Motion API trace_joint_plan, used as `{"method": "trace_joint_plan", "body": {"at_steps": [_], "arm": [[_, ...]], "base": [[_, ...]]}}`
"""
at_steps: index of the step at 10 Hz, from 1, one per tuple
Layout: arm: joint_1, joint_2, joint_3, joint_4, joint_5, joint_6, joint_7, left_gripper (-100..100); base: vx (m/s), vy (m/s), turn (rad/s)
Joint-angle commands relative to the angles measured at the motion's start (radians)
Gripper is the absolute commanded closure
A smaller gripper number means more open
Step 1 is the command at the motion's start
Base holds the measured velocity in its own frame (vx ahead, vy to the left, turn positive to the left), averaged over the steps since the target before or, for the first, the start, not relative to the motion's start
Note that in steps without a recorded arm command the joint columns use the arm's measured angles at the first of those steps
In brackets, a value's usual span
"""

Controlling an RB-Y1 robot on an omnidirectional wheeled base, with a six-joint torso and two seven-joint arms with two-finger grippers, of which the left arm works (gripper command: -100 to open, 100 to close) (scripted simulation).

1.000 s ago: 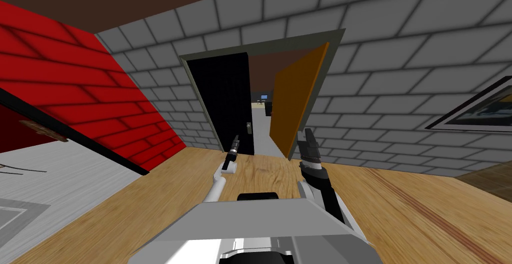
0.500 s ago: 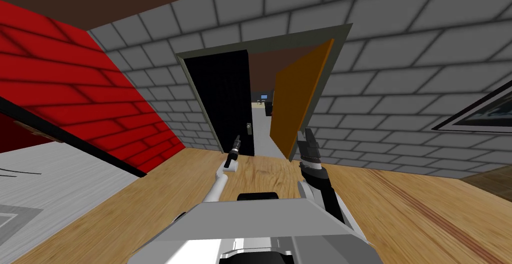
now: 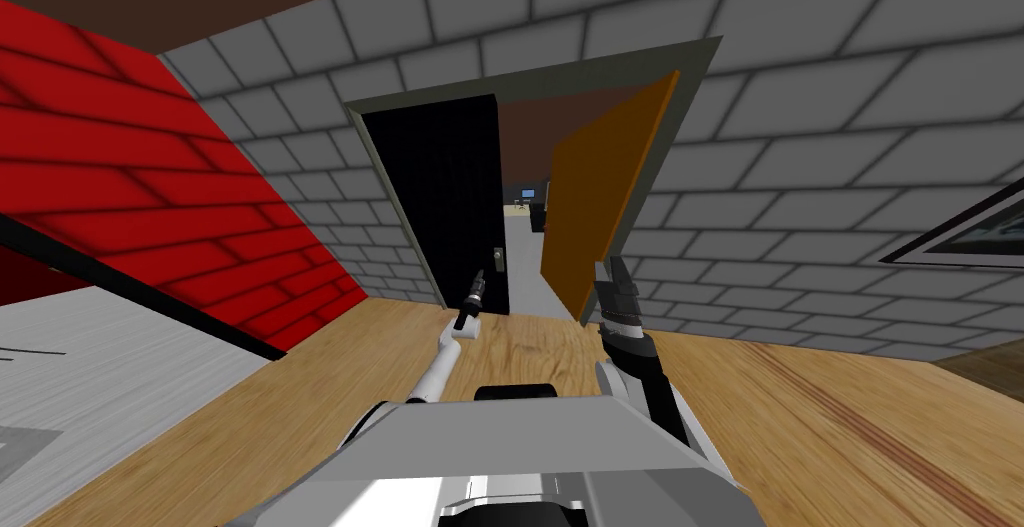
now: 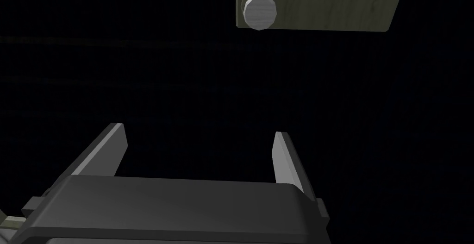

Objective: Push the door open

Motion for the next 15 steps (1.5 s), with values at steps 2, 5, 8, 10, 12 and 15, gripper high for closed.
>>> {"method": "trace_joint_plan", "body": {"at_steps": [2, 5, 8, 10, 12, 15], "arm": [[-0.043, -0.008, -0.001, 0.063, 0.007, 0.004, 0.008, -100], [-0.090, -0.020, -0.001, 0.134, 0.013, 0.003, 0.014, -100], [-0.130, -0.031, -0.001, 0.193, 0.019, 0.003, 0.019, -100], [-0.148, -0.037, -0.001, 0.221, 0.022, 0.002, 0.021, -100], [-0.179, -0.048, -0.001, 0.267, 0.026, 0.002, 0.025, -100], [-0.174, -0.008, 0.003, 0.264, 0.027, -0.003, 0.024, -100]], "base": [[0.090, 0.024, -0.005], [0.094, 0.023, -0.005], [0.084, 0.015, -0.004], [0.074, 0.006, -0.002], [0.094, 0.012, -0.004], [0.111, -0.015, -0.017]]}}
